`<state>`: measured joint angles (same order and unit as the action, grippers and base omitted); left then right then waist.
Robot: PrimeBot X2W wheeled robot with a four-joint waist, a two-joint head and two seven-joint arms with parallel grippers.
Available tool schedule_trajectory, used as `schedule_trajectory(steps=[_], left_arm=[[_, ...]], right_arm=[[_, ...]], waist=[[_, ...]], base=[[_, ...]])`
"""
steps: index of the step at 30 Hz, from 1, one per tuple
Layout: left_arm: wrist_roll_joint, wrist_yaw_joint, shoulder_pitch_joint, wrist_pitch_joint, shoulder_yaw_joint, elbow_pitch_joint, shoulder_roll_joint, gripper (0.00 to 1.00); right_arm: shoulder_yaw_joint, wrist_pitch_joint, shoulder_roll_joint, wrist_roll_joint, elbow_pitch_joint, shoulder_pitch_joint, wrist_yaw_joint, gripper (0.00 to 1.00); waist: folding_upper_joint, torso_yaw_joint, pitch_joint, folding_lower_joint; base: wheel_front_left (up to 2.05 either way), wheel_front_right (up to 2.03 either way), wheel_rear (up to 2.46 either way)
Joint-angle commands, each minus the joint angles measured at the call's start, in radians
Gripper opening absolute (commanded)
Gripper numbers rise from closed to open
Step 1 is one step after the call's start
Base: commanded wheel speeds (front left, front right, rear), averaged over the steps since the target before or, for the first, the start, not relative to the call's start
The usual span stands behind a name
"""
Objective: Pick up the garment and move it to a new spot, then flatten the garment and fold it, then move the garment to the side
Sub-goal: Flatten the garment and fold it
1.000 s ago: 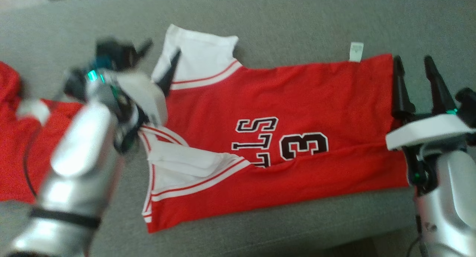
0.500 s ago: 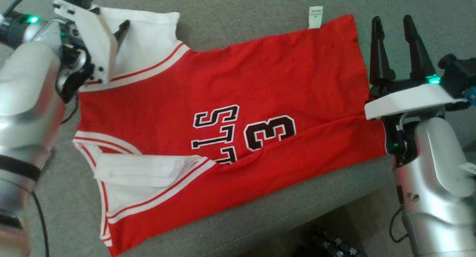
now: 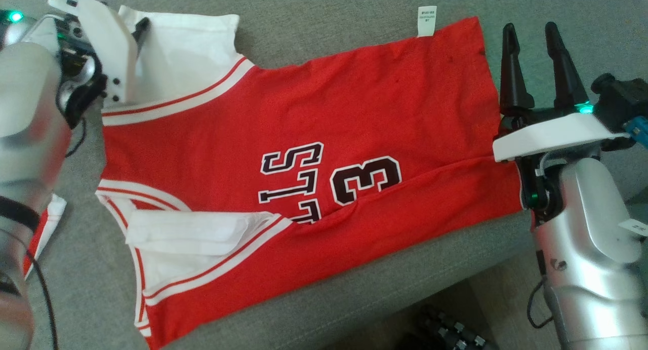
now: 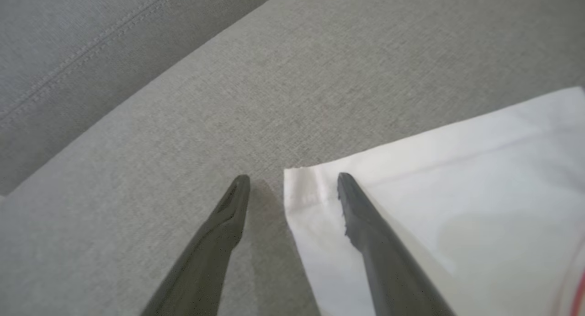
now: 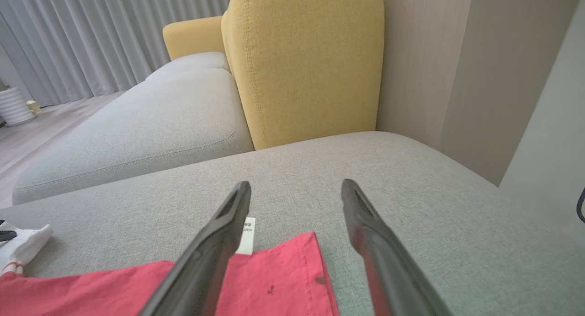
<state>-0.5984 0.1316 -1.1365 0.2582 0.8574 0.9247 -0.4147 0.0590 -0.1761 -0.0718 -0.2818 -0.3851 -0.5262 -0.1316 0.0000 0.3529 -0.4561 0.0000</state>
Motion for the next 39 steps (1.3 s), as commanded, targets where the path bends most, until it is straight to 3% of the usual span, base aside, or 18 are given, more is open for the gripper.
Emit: schedule_trajectory(steps=[1, 6, 12, 18, 24, 31, 39], left_arm=[[-0.045, -0.001, -0.033, 0.008, -0.018, -0.027, -0.011, 0.01], [-0.135, -0.001, -0.027, 0.010, -0.002, -0.052, -0.004, 0.00], [-0.185, -0.001, -0.041, -0.092, 0.009, -0.085, -0.005, 0.00], [-0.215, -0.001, -0.013, -0.195, 0.031, -0.166, 0.001, 0.00], [-0.237, -0.001, 0.049, -0.251, 0.044, -0.261, -0.001, 0.00], [-0.259, -0.030, 0.115, -0.256, 0.041, -0.385, -0.016, 0.00], [-0.257, -0.068, 0.133, -0.225, 0.043, -0.493, -0.057, 0.00]], right_arm=[[0.014, -0.007, 0.006, -0.004, 0.023, -0.023, 0.001, 1.00], [0.003, 0.001, -0.004, -0.004, 0.012, -0.032, 0.001, 1.00], [-0.014, 0.052, -0.054, -0.026, -0.023, -0.063, 0.001, 1.00], [-0.007, 0.138, -0.144, -0.083, -0.072, -0.096, 0.001, 1.00], [0.067, 0.250, -0.255, -0.162, -0.145, -0.111, 0.001, 1.00], [0.138, 0.316, -0.356, -0.219, -0.253, -0.130, 0.001, 1.00], [0.200, 0.344, -0.389, -0.271, -0.339, -0.180, 0.001, 1.00]], waist=[[0.0000, -0.004, 0.001, 0.0000], [0.0000, -0.019, 0.004, 0.0000], [0.0000, -0.070, 0.023, 0.0000], [0.0000, -0.145, 0.057, 0.0000], [0.0000, -0.211, 0.087, 0.0000], [0.0000, -0.257, 0.094, 0.0000], [0.0000, -0.270, 0.069, 0.0000]], base=[[0.00, 0.00, 0.00], [0.00, 0.00, 0.00], [0.00, 0.00, 0.00], [0.00, 0.00, 0.00], [0.00, 0.00, 0.00], [0.00, 0.00, 0.00], [0.00, 0.00, 0.00]])
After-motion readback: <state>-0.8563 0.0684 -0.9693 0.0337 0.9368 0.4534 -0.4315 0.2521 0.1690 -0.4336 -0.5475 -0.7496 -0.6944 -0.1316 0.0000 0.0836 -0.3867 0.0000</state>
